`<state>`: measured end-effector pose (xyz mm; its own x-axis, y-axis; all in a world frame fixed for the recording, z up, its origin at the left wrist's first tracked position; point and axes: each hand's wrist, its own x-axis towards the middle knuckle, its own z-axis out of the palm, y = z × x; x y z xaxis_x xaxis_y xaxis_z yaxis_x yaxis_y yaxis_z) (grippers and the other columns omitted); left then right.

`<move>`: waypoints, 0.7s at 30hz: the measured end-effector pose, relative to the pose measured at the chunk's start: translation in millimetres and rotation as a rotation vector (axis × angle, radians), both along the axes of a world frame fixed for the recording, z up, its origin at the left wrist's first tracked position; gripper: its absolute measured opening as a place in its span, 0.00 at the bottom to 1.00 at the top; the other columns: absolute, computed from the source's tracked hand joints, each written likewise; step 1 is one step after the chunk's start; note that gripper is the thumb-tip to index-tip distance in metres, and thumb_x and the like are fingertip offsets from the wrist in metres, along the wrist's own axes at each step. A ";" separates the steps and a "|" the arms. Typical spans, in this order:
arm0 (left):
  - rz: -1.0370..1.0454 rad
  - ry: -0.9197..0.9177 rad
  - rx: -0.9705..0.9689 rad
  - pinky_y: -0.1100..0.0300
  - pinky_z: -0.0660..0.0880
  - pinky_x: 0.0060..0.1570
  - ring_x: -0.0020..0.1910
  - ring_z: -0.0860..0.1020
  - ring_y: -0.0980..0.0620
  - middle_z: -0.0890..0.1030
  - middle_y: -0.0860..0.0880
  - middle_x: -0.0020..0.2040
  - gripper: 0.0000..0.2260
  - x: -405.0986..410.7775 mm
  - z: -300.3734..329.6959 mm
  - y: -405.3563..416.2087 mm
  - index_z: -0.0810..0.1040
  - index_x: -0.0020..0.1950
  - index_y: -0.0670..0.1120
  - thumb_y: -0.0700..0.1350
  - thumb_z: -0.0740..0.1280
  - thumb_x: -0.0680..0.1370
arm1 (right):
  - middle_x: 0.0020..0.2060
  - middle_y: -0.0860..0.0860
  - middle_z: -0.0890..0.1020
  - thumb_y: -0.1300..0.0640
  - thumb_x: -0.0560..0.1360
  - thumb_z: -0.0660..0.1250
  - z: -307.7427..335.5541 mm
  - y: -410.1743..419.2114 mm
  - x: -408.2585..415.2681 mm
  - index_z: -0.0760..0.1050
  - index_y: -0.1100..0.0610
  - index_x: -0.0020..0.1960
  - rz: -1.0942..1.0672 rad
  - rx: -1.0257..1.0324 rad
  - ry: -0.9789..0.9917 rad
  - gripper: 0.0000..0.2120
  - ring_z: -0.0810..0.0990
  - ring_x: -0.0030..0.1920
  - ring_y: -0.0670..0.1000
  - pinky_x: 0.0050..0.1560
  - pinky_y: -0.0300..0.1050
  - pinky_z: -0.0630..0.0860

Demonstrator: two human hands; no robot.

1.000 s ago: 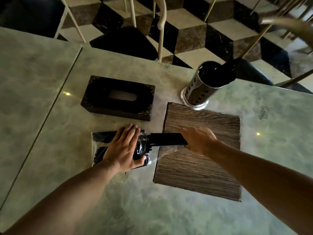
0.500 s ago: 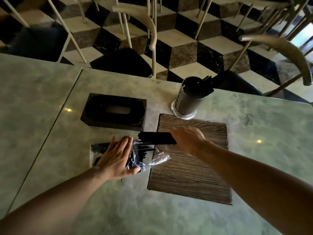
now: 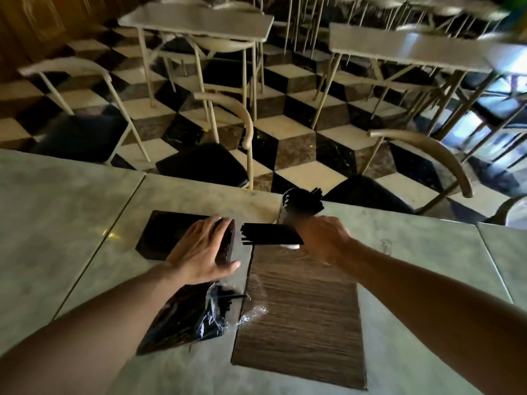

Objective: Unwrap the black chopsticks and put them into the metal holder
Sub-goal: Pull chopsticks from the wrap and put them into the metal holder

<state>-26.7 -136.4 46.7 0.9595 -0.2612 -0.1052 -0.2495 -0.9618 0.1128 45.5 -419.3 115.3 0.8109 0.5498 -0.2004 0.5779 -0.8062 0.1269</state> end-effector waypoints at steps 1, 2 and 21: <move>-0.003 -0.026 0.007 0.47 0.57 0.79 0.80 0.58 0.40 0.57 0.38 0.81 0.51 13.8 13.2 -4.2 0.49 0.83 0.42 0.77 0.49 0.71 | 0.43 0.52 0.83 0.55 0.73 0.68 12.8 -5.6 8.3 0.71 0.54 0.57 -0.032 -0.010 -0.032 0.13 0.83 0.43 0.56 0.39 0.49 0.78; -0.014 -0.055 0.012 0.47 0.57 0.78 0.80 0.58 0.40 0.57 0.38 0.82 0.51 28.3 28.0 -9.1 0.49 0.83 0.41 0.77 0.47 0.71 | 0.45 0.52 0.83 0.55 0.74 0.67 26.4 -11.5 16.9 0.71 0.54 0.58 -0.065 -0.023 -0.062 0.13 0.83 0.45 0.56 0.39 0.48 0.77; -0.144 -0.323 0.015 0.34 0.60 0.75 0.69 0.71 0.38 0.70 0.38 0.68 0.47 103.8 40.7 -62.8 0.60 0.79 0.40 0.75 0.56 0.73 | 0.58 0.53 0.80 0.55 0.74 0.67 50.3 30.4 79.7 0.76 0.56 0.62 -0.312 -0.633 -0.010 0.17 0.78 0.57 0.57 0.55 0.51 0.75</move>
